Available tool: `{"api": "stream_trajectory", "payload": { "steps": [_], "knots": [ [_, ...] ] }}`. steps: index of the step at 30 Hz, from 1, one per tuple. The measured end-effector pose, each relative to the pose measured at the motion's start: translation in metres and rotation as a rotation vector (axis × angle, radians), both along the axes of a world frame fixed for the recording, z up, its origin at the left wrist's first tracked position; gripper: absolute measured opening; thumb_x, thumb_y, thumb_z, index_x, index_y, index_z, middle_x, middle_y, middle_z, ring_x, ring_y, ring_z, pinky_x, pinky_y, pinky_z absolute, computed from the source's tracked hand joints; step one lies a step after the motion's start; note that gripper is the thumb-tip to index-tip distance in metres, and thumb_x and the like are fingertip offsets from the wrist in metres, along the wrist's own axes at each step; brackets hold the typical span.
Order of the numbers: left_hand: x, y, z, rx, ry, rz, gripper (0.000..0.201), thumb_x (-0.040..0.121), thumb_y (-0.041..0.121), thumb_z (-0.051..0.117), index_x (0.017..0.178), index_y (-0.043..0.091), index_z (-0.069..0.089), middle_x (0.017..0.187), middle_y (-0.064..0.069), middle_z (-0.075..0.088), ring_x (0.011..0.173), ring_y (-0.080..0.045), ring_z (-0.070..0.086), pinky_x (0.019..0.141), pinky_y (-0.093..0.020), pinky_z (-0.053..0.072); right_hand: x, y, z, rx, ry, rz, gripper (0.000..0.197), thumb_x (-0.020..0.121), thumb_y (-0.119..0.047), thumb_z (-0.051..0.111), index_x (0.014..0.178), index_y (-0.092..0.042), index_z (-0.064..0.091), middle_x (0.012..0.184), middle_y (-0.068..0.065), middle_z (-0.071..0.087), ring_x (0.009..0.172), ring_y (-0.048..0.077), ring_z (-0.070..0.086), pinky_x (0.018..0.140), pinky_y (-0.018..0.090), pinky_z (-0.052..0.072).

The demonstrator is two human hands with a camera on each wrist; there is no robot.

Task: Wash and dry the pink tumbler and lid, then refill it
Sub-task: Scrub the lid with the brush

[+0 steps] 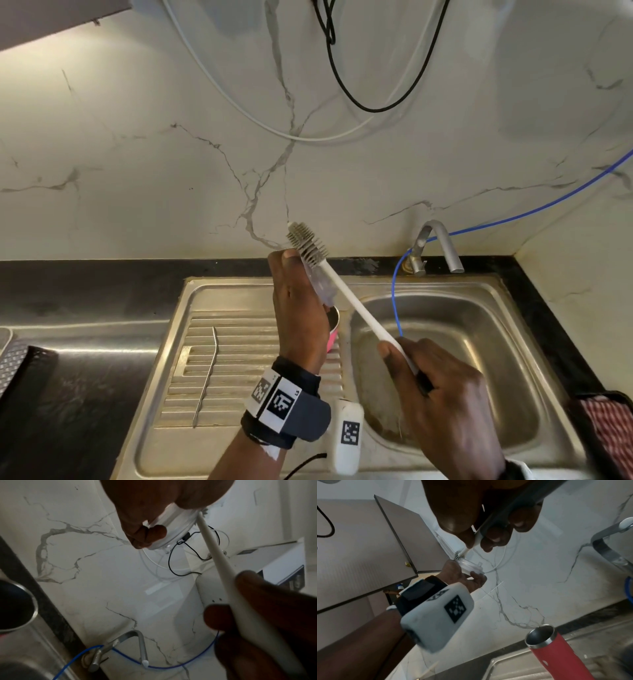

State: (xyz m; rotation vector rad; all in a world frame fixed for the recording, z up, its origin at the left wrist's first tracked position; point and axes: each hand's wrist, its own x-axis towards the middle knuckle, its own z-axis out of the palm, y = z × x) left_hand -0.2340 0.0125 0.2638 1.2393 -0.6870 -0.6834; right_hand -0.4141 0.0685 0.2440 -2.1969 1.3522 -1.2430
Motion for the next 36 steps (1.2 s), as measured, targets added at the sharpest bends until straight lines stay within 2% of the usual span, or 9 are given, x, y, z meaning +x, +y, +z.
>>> {"api": "stream_trajectory", "payload": {
  "steps": [3, 8, 11, 15, 18, 21, 24, 32, 36],
  "knots": [
    [0.015, -0.006, 0.004, -0.002, 0.099, 0.037, 0.017, 0.114, 0.025, 0.038, 0.105, 0.016, 0.050, 0.088, 0.018, 0.057, 0.075, -0.007, 0.061, 0.061, -0.031, 0.056, -0.008, 0.010, -0.013, -0.039, 0.049, 0.007, 0.030, 0.095, -0.045, 0.062, 0.092, -0.022, 0.080, 0.069, -0.007, 0.060, 0.051, 0.014, 0.053, 0.048, 0.029, 0.045],
    [0.020, -0.003, 0.013, 0.008, 0.241, -0.001, 0.023, 0.111, 0.037, 0.039, 0.101, 0.025, 0.056, 0.094, -0.006, 0.052, 0.068, -0.011, 0.058, 0.052, -0.023, 0.051, -0.020, 0.018, -0.018, 0.026, 0.038, -0.027, 0.032, 0.092, -0.049, 0.062, 0.093, -0.024, 0.081, 0.075, -0.010, 0.066, 0.052, 0.014, 0.059, 0.049, 0.028, 0.048],
    [0.014, 0.002, 0.007, 0.002, 0.071, -0.098, 0.017, 0.092, 0.048, 0.051, 0.084, 0.035, 0.059, 0.096, -0.013, 0.051, 0.077, -0.019, 0.051, 0.059, -0.029, 0.043, -0.018, 0.005, -0.006, 0.064, 0.030, -0.028, 0.030, 0.095, -0.050, 0.060, 0.095, -0.027, 0.079, 0.074, -0.011, 0.061, 0.057, 0.013, 0.061, 0.049, 0.031, 0.048],
    [0.014, 0.004, 0.001, 0.056, 0.061, -0.183, 0.023, 0.110, 0.013, 0.051, 0.092, 0.022, 0.063, 0.090, -0.006, 0.066, 0.081, -0.018, 0.064, 0.065, -0.030, 0.056, -0.021, -0.016, 0.010, 0.025, 0.057, 0.013, 0.029, 0.097, -0.046, 0.061, 0.091, -0.023, 0.077, 0.069, -0.013, 0.056, 0.056, 0.005, 0.053, 0.050, 0.029, 0.043],
    [0.020, 0.008, 0.008, 0.059, 0.169, -0.267, 0.042, 0.112, 0.023, 0.048, 0.081, 0.032, 0.075, 0.082, 0.001, 0.071, 0.083, -0.021, 0.067, 0.078, -0.044, 0.055, -0.028, -0.027, 0.018, 0.025, 0.036, 0.047, 0.028, 0.098, -0.045, 0.061, 0.090, -0.023, 0.077, 0.072, -0.011, 0.064, 0.058, 0.005, 0.058, 0.052, 0.025, 0.045],
    [0.027, 0.012, 0.012, 0.024, 0.298, -0.351, 0.028, 0.100, 0.033, 0.064, 0.077, 0.029, 0.079, 0.076, 0.003, 0.073, 0.074, -0.015, 0.070, 0.072, -0.036, 0.058, -0.036, -0.032, 0.021, 0.035, 0.009, 0.091, 0.024, 0.097, -0.041, 0.063, 0.088, -0.023, 0.077, 0.072, -0.019, 0.062, 0.060, -0.001, 0.056, 0.057, 0.009, 0.036],
    [0.031, 0.015, 0.017, -0.037, 0.435, -0.410, 0.024, 0.084, 0.039, 0.073, 0.072, 0.018, 0.079, 0.068, 0.000, 0.071, 0.064, -0.019, 0.067, 0.060, -0.029, 0.059, -0.039, -0.031, 0.018, 0.059, 0.017, 0.106, 0.023, 0.097, -0.042, 0.062, 0.087, -0.026, 0.075, 0.066, -0.015, 0.055, 0.055, 0.002, 0.050, 0.053, 0.013, 0.033],
    [0.053, 0.011, 0.014, -0.001, 0.514, -0.455, 0.039, 0.077, 0.048, 0.077, 0.097, 0.015, 0.074, 0.099, -0.013, 0.062, 0.079, -0.028, 0.060, 0.051, -0.030, 0.050, -0.045, -0.020, 0.015, 0.109, 0.029, 0.087, 0.017, 0.096, -0.044, 0.062, 0.082, -0.038, 0.069, 0.063, -0.020, 0.050, 0.050, 0.001, 0.046, 0.051, 0.009, 0.029],
    [0.055, 0.011, 0.019, -0.135, 0.668, -0.574, 0.040, 0.091, 0.046, 0.060, 0.099, 0.007, 0.068, 0.094, -0.013, 0.059, 0.044, -0.017, 0.050, 0.039, -0.021, 0.040, -0.049, -0.008, 0.006, 0.139, 0.020, 0.082, 0.025, 0.094, -0.048, 0.060, 0.088, -0.032, 0.077, 0.065, -0.019, 0.054, 0.050, 0.000, 0.049, 0.052, 0.007, 0.032]
  ]
}}
